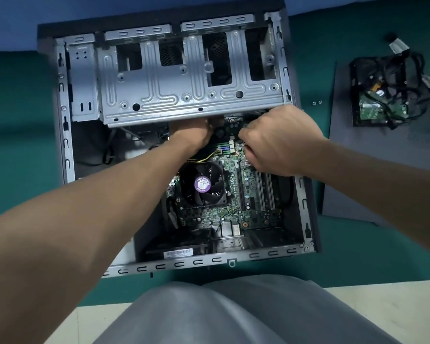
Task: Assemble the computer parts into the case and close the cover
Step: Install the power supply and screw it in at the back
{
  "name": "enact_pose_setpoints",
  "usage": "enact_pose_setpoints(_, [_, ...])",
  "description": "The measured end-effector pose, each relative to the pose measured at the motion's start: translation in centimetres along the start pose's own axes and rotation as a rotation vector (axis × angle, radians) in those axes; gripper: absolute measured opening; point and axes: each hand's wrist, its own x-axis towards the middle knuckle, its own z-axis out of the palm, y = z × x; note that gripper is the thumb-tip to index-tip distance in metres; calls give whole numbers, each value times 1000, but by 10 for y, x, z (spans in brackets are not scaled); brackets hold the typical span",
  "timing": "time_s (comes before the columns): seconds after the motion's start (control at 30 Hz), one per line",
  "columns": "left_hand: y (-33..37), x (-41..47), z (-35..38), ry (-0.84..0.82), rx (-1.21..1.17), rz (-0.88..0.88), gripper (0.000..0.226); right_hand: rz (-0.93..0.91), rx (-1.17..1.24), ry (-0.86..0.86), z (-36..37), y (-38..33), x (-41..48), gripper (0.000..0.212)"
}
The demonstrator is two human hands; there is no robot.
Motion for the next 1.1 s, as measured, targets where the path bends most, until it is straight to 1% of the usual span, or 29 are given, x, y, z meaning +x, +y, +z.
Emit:
enact_pose_setpoints(0.03, [-1,-1,0,-27,65,7,42,-2,3,-2,0,0,0,25])
enact_pose_setpoints(0.07, [-7,2,2,1,108,50,38,-3,1,-1,0,0,0,25])
enact_pose_setpoints(0.17, [-11,12,9,41,129,54,13,-4,-19,5,1,0,0,26])
enact_pose_setpoints(0.2, [-10,14,11,35,148,29,9,-5,-27,8,0,0,0,26])
enact_pose_setpoints(0.33, [-11,16,21,-7,202,-28,18,1,-33,13,2,-3,0,26])
enact_pose_setpoints(0.47, [-9,16,23,38,235,-34,16,18,-25,-18,2,-2,1,26])
enact_pose_setpoints(0.57, [-7,13,24,70,274,-17,26,46,17,-72,0,-1,2,24])
enact_pose_setpoints(0.6, [-6,9,24,71,288,-2,26,52,22,-83,-1,-1,2,24])
enact_pose_setpoints(0.7, [-8,3,18,116,332,85,13,66,22,-73,-4,-1,2,24])
enact_pose_setpoints(0.73, [-10,2,16,136,340,115,12,68,18,-72,-4,-1,2,23])
enact_pose_setpoints(0.83, [-13,1,10,137,373,117,4,75,12,-61,-5,-2,3,24])
enact_pose_setpoints(0.93, [-12,5,5,123,385,102,10,81,19,-39,-5,-2,3,27])
enact_pose_setpoints(1.03, [-14,9,4,110,404,104,33,73,14,-10,-4,-1,2,26])
enact_pose_setpoints(1.1, [-15,11,4,103,384,95,36,70,21,4,-2,-2,1,25])
